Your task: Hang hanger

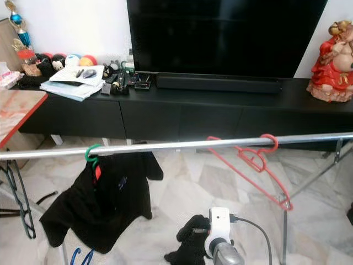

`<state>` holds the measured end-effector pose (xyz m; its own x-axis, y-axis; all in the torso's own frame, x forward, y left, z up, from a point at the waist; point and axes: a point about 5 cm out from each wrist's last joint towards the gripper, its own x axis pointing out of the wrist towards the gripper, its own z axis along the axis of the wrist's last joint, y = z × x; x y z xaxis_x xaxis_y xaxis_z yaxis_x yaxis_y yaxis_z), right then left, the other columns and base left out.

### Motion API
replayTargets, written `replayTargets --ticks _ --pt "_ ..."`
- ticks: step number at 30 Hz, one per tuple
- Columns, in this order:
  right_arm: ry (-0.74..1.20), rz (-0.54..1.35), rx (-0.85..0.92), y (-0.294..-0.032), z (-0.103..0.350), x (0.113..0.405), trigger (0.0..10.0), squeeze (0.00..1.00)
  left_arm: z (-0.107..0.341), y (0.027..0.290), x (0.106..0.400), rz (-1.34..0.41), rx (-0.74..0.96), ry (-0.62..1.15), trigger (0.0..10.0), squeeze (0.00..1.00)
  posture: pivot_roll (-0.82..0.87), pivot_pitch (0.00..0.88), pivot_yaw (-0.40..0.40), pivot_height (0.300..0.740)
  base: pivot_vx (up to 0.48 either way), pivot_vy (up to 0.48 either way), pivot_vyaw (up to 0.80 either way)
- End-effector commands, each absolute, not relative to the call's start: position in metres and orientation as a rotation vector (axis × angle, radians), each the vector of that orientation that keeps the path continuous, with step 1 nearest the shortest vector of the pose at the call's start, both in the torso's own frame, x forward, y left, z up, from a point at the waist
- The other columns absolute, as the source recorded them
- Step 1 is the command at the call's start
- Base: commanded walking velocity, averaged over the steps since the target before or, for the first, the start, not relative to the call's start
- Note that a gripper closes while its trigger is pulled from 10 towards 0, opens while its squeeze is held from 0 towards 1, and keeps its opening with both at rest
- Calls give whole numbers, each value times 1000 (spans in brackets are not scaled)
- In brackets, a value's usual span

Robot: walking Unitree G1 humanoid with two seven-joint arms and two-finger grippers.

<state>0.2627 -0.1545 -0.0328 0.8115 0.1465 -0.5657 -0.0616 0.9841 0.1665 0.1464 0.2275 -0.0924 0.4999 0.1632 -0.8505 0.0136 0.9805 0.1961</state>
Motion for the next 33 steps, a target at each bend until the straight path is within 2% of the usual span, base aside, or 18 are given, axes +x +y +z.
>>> replayTargets --ticks 1,29,33 --pt "592 102 144 -155 -29 266 10000 0 -95 229 139 90 193 1072 10000 0 114 0 4 740 -296 0 0" --pt "608 81 143 -159 -31 266 10000 0 -92 227 148 117 165 1034 10000 0 122 0 -8 740 -308 0 0" --pt "608 82 143 -159 -31 266 10000 0 -91 226 150 120 160 1029 10000 0 122 0 -8 740 -136 398 0"
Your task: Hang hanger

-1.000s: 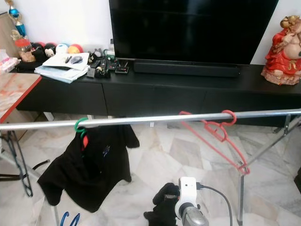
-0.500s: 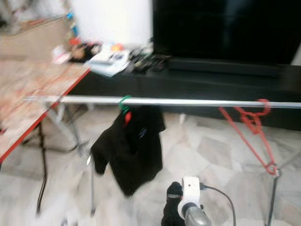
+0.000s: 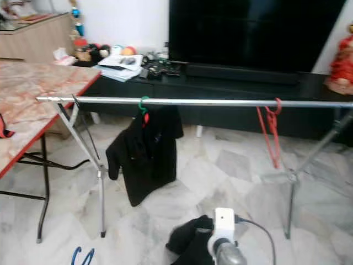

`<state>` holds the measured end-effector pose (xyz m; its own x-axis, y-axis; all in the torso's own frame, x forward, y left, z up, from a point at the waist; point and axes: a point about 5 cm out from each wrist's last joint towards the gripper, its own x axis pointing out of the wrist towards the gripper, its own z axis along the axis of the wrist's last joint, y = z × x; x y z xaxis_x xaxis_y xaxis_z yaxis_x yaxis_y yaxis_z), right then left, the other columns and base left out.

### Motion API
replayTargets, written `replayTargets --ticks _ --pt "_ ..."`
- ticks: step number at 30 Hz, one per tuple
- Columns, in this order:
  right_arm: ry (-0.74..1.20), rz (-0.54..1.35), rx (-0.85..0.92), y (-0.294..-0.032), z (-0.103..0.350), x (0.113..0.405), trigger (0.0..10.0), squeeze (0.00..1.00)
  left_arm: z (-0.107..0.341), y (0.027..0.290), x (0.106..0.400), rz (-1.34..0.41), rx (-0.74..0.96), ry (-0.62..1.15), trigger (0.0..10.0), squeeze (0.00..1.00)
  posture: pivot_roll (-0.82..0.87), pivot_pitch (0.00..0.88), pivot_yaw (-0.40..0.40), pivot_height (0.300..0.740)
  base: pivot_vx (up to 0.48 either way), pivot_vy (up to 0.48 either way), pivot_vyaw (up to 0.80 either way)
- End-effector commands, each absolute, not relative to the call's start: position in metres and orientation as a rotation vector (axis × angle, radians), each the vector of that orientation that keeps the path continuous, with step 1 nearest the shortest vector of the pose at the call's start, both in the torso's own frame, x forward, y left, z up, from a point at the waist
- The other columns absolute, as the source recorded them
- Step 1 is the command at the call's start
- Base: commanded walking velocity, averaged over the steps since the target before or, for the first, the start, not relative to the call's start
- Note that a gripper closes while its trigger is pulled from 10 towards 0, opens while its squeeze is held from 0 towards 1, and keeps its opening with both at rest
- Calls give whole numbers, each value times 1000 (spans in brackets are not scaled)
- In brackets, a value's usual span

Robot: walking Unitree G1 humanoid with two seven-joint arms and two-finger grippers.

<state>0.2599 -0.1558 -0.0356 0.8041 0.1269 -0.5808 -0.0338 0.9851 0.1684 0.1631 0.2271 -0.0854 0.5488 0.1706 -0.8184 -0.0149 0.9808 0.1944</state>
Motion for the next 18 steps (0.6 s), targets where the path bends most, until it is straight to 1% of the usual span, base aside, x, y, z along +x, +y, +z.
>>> replayTargets --ticks 1,16,18 --pt "608 83 144 -159 -31 266 10000 0 -91 226 150 119 161 1028 10000 0 122 0 -8 740 0 424 0" --pt "607 85 144 -158 -30 266 10000 0 -91 228 152 120 167 1039 10000 0 128 0 -10 740 -277 378 0" --pt "607 86 143 -158 -30 266 10000 0 -90 227 154 111 175 1036 10000 0 130 0 -10 740 -279 169 0"
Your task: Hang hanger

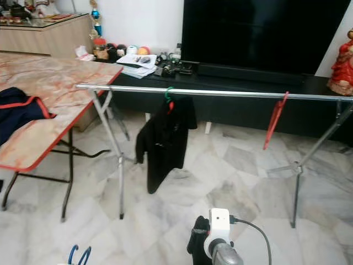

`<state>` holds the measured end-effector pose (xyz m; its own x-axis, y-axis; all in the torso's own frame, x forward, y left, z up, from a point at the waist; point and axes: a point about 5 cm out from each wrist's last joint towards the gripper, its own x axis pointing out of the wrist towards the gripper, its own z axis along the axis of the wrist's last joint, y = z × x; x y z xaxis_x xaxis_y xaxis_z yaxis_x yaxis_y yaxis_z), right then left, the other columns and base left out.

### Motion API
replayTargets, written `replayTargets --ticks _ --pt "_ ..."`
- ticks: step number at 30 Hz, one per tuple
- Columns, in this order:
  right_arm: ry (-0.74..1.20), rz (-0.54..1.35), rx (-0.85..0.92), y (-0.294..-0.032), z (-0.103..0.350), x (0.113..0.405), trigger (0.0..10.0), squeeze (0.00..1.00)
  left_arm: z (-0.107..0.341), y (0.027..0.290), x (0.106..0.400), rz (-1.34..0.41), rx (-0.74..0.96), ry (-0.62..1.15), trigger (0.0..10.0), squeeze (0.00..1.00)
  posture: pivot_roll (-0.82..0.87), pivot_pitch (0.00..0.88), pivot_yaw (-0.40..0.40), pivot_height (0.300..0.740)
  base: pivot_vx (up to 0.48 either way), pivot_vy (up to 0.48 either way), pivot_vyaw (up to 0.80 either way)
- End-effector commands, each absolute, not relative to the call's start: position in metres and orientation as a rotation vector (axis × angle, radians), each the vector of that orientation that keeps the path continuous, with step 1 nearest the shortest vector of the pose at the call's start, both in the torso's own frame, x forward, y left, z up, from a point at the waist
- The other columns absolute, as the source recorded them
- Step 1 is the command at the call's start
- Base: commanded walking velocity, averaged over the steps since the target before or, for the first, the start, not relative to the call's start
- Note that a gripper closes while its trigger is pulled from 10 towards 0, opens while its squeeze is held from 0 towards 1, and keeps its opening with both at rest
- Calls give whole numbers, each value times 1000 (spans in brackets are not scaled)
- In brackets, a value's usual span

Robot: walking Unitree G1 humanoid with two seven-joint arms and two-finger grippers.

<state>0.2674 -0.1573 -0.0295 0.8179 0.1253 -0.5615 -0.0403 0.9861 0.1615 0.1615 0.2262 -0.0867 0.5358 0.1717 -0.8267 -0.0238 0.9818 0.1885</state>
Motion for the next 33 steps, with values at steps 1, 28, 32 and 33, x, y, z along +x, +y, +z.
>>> replayTargets --ticks 1,28,32,33 --pt "606 86 144 -157 -30 266 10000 0 -91 226 153 102 183 1037 10000 0 130 0 -10 740 -259 0 0" --pt "587 80 146 -156 -27 270 10000 0 -88 219 161 87 170 990 10000 0 135 0 -7 740 -207 0 0" --pt "586 78 143 -157 -27 270 10000 0 -87 219 163 87 166 981 10000 0 135 0 -6 740 0 0 0" --pt "585 78 142 -157 -26 271 10000 0 -86 219 164 86 166 975 10000 0 135 0 -6 740 0 0 0"
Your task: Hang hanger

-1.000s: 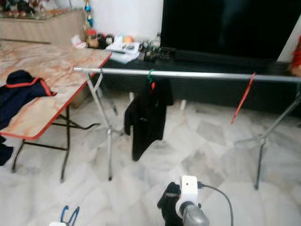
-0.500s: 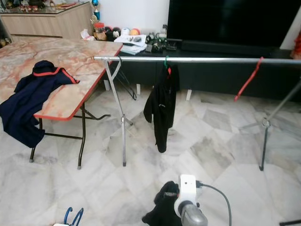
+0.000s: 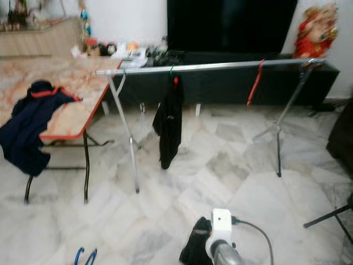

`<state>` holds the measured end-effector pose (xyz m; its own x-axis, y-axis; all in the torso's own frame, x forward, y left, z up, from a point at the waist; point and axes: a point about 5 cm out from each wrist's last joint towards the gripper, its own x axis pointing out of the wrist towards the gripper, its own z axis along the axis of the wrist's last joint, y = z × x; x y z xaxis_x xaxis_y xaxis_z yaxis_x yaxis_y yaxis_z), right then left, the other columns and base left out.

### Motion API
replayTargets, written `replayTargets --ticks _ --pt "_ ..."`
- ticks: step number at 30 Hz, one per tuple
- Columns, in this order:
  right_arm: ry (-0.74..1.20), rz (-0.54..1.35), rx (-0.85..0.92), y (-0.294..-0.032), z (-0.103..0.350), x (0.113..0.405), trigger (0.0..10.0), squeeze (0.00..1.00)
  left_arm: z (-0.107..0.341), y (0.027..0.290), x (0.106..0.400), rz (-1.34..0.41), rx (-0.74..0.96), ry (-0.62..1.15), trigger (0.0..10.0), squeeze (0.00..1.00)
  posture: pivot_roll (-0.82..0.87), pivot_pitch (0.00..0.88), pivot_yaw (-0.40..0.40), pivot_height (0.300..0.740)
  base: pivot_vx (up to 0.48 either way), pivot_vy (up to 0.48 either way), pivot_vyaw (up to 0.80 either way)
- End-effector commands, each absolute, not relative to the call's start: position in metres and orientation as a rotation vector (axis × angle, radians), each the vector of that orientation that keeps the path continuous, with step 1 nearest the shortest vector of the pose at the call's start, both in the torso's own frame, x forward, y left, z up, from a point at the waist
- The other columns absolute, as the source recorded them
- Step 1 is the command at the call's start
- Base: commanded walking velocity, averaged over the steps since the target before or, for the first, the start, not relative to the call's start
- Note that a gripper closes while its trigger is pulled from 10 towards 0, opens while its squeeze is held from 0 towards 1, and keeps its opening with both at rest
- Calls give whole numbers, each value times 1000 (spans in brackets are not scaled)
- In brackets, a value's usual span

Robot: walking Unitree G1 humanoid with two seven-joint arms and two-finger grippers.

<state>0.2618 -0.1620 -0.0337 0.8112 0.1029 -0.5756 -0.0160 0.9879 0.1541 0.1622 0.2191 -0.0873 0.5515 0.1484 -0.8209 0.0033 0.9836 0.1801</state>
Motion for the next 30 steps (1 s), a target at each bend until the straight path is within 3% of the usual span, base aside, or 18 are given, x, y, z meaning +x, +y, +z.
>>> replayTargets --ticks 1,7,14,20,21,27,30 --pt "585 78 142 -157 -26 271 10000 0 -86 219 164 85 166 973 10000 0 135 0 -6 740 0 0 0" --pt "563 91 140 -155 -21 276 10000 0 -77 225 179 73 184 895 10000 0 137 0 -7 740 0 0 0" --pt "502 139 130 -147 -6 293 10000 0 -45 231 225 -7 218 690 10000 0 145 0 -9 740 0 0 0" --pt "455 146 115 -146 8 307 10000 0 -14 220 261 -278 324 547 10000 0 150 0 -12 740 0 0 0" --pt "443 143 104 -147 13 311 10000 0 -8 212 266 -394 346 544 10000 0 152 0 -13 740 0 0 0" --pt "405 119 84 -148 27 325 10000 0 2 199 266 -799 513 642 10000 0 148 0 -11 740 0 0 0" --pt "398 111 87 -149 30 327 10000 0 7 199 266 -867 536 671 10000 0 146 0 -9 740 0 0 0"
